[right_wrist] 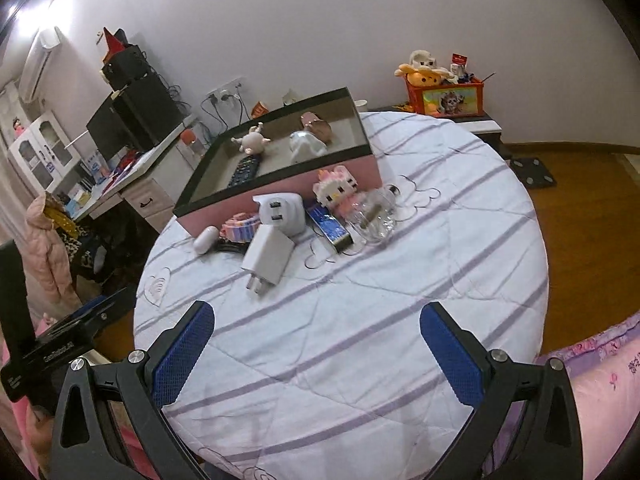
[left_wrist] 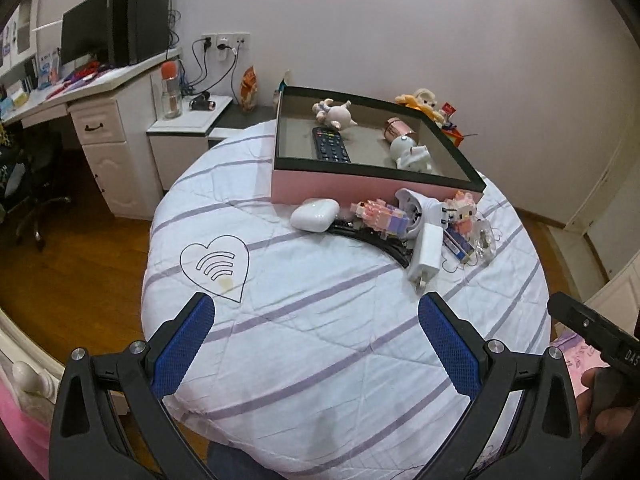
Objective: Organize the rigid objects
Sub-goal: 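Withdraw both tools from the box toward the remaining items, then close the left tool on the white earbud case while the right tool grasps the glass jar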
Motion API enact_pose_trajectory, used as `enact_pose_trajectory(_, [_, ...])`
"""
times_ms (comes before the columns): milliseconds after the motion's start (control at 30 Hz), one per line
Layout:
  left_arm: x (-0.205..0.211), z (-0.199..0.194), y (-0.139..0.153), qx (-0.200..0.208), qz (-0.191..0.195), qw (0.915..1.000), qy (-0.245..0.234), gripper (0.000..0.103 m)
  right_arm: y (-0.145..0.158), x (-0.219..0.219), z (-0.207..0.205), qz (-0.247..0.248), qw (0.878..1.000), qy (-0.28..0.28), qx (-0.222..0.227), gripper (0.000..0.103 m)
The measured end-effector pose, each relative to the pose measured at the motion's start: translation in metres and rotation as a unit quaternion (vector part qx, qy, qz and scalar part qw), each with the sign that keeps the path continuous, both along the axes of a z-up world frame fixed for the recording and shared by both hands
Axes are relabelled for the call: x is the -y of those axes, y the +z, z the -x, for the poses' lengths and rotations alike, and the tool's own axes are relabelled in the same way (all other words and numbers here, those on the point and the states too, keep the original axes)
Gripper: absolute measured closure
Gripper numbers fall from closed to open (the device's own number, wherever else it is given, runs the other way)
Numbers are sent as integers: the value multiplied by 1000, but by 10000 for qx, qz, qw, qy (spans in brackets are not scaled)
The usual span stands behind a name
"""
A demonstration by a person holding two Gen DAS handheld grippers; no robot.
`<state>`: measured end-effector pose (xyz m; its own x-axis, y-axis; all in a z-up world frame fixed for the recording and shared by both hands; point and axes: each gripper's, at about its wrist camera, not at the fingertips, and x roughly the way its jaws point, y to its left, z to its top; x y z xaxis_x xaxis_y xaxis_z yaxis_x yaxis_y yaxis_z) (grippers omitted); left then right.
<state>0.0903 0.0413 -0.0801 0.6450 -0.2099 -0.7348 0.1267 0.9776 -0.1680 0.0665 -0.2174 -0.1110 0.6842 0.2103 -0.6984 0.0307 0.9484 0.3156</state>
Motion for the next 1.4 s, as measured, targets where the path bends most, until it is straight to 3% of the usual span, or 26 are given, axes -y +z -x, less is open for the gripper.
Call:
enact_pose_trajectory(300, [5,-14,-7,25,-243,9997,23,0,0,3,-3,71,10000,-30,-6,0])
enact_pose_trajectory(700, [11,-83,-35,-161,-301,9994,12,0,-14,16,-38,292,9992,-166,-223,0])
enact_pose_trajectory(1033, [22,-116,-50,-216,-408,9989,-66,0,-25,18,-76,542,9978,-173,-347,0])
enact_pose_trajectory(1400, [25,-147,-73,-421,-516,9977,-121,0,-42,22,-112,721,9957,-206,-552,12])
